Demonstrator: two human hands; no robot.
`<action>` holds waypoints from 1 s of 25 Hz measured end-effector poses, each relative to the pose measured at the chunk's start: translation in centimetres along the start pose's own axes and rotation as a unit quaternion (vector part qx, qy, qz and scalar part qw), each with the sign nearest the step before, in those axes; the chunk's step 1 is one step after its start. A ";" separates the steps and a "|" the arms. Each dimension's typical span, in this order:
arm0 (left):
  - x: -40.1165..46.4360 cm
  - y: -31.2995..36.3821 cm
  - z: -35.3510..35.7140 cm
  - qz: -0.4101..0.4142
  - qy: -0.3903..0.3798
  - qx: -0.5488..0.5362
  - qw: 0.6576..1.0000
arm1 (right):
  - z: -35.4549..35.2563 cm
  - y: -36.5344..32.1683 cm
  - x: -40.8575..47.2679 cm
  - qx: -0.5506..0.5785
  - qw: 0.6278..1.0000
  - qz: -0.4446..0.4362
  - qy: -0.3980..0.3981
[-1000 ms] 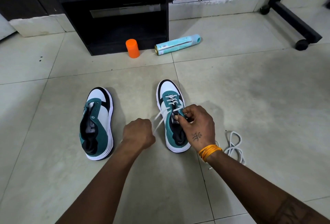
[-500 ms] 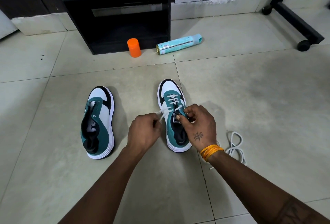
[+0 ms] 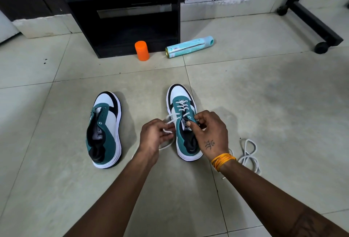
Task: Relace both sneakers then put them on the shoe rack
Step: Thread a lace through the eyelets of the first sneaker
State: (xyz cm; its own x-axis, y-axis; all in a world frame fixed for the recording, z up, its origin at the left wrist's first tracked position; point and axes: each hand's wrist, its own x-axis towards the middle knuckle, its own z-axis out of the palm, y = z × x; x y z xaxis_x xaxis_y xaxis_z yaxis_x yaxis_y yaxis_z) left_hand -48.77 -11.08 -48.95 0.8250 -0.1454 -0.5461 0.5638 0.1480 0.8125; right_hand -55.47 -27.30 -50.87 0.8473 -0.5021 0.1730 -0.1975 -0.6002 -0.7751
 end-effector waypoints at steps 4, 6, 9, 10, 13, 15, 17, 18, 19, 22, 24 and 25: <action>0.3 0.0 -0.4 0.055 0.040 0.094 0.993 | -0.2 0.1 0.0 0.003 1.000 0.004 -0.002; 0.9 -0.2 -0.7 0.179 0.078 0.246 0.949 | -0.1 0.0 0.0 0.002 1.000 0.006 0.000; 1.2 0.1 -0.5 0.280 0.036 0.400 0.872 | -0.1 -0.1 0.0 -0.009 1.000 0.004 0.001; 1.3 0.3 -0.5 0.282 0.017 0.406 0.869 | -0.1 -0.1 0.0 -0.011 1.000 0.004 0.002; 1.3 1.0 -0.7 0.299 0.040 0.422 0.855 | -0.1 -0.2 -0.1 -0.014 1.000 0.007 0.010; 0.7 1.9 -0.5 0.294 0.053 0.375 0.878 | 0.1 -0.3 -0.2 -0.023 0.999 0.010 0.020; 0.2 2.8 0.0 0.265 0.033 0.340 0.902 | 0.2 -0.5 -0.3 -0.030 0.999 0.013 0.030; -0.1 3.3 0.3 0.246 0.019 0.350 0.904 | 0.3 -0.6 -0.3 -0.031 0.999 0.013 0.031; -0.3 3.8 0.5 0.227 0.002 0.360 0.905 | 0.3 -0.5 -0.3 -0.032 0.999 0.014 0.031; -1.1 5.9 0.8 0.146 -0.059 0.283 0.946 | 0.2 -0.5 -0.2 -0.036 0.999 0.028 0.020; -2.1 7.5 0.8 0.104 -0.093 0.224 0.964 | -0.2 -1.0 -0.1 -0.045 0.999 0.015 0.011; -2.7 8.4 0.7 0.092 -0.105 0.207 0.968 | -0.5 -1.5 -0.1 -0.057 0.998 -0.018 0.011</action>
State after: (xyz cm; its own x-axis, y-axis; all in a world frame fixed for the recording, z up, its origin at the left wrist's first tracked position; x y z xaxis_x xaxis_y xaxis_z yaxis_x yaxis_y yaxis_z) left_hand -46.30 -10.18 -40.55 0.8598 -0.3560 -0.3660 0.3088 -0.2084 0.9280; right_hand -55.54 -26.65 -49.47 0.8438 -0.4925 0.2131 -0.2242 -0.6843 -0.6938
